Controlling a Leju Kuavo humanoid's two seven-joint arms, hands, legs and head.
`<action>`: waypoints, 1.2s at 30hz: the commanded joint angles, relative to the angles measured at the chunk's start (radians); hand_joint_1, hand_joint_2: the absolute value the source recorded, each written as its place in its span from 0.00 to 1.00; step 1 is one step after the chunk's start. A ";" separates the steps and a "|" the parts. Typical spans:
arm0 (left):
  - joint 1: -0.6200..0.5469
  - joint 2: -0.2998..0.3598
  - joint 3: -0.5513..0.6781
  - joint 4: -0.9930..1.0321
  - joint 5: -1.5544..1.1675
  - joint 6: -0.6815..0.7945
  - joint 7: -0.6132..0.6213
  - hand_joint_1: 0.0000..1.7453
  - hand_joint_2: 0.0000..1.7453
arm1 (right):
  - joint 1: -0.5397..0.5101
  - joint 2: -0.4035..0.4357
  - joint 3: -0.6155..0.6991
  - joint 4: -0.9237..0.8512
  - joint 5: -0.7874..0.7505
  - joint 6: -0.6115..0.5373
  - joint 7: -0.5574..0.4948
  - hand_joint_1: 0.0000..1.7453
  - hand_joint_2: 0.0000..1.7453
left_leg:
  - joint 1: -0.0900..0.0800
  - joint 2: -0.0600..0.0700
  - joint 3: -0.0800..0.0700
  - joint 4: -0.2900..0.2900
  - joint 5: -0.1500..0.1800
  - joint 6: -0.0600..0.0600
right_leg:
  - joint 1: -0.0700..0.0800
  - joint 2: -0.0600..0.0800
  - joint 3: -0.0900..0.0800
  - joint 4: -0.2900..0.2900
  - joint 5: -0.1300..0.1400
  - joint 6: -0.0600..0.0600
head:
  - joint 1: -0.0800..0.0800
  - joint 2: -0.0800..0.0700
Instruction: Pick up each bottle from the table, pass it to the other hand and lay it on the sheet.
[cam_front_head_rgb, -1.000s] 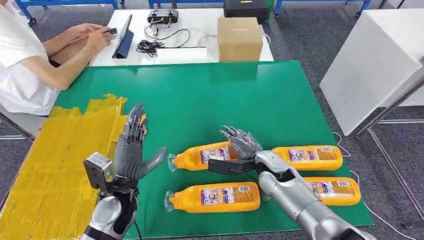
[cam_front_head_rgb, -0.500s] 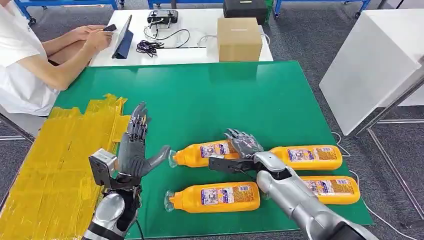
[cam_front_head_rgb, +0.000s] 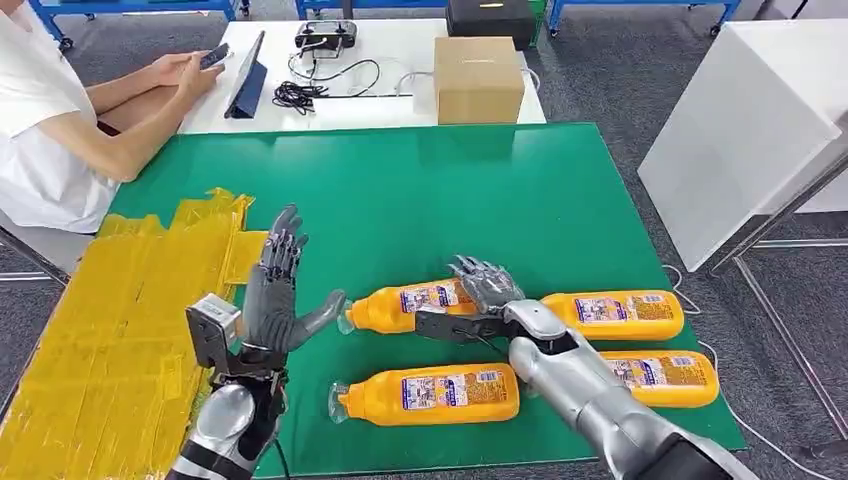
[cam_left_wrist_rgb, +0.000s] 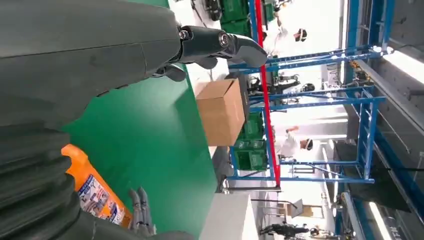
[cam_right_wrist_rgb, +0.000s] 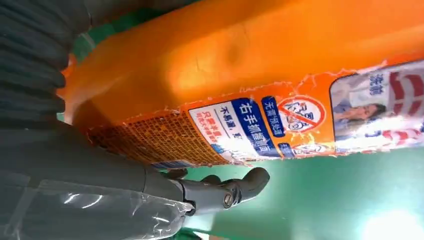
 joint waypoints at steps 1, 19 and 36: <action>-0.036 0.000 -0.015 0.062 0.005 0.014 0.009 0.00 1.00 | -0.013 0.050 0.009 0.148 0.040 -0.120 0.009 1.00 1.00 | 0.001 0.000 0.003 -0.002 0.001 -0.001 | 0.001 -0.001 0.003 -0.003 0.001 0.000 | 0.000 0.000; 0.084 0.005 -0.031 -0.047 -0.092 0.029 0.037 0.00 1.00 | 0.348 0.121 -0.364 -0.419 -0.029 -0.531 -0.121 1.00 1.00 | 0.001 -0.001 -0.001 -0.001 -0.001 -0.001 | 0.001 -0.001 0.000 -0.001 -0.001 0.000 | -0.001 0.000; -0.033 0.049 -0.103 0.036 -0.172 -0.022 0.104 0.00 1.00 | 0.449 0.182 -0.506 -0.635 -0.608 -0.330 -0.425 1.00 1.00 | 0.001 -0.001 -0.001 -0.001 -0.001 -0.001 | 0.001 -0.002 -0.001 -0.001 -0.001 0.000 | 0.000 0.000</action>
